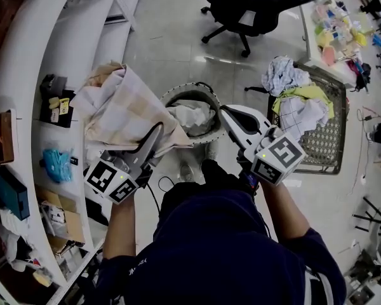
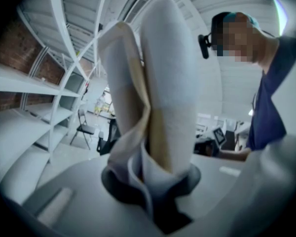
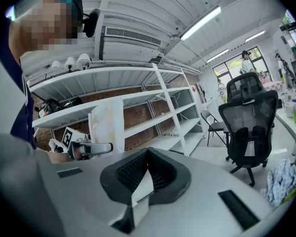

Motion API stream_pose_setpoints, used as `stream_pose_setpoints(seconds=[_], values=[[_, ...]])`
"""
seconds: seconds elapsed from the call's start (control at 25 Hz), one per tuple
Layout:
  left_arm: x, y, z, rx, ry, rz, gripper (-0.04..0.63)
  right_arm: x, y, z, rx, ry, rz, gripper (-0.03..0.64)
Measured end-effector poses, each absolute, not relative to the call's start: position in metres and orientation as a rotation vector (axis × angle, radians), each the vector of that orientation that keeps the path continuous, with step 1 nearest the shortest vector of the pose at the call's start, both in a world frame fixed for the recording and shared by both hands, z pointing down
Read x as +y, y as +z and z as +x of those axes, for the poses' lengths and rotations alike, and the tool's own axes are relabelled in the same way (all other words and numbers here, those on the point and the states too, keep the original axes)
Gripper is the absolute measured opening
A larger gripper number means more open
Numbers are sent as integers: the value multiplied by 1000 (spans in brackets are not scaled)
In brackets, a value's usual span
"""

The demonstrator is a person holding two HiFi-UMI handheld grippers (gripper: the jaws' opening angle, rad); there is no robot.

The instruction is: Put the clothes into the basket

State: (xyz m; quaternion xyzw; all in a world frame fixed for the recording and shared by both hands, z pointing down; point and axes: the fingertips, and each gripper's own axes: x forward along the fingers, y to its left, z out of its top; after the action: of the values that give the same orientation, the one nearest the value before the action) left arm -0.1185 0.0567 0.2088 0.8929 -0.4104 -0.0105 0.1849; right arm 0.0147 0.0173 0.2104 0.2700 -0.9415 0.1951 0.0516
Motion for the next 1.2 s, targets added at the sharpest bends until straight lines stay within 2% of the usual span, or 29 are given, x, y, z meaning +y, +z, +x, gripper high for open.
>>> stream_pose_setpoints(seconds=[0.68,1.2], values=[[-3,305,-71,-1146,145,2319,78,-52,306,47,-2769,807,701,6],[-31,412,-73,-946,230,2209,77,-65,388,40,-2606,925,821,6]])
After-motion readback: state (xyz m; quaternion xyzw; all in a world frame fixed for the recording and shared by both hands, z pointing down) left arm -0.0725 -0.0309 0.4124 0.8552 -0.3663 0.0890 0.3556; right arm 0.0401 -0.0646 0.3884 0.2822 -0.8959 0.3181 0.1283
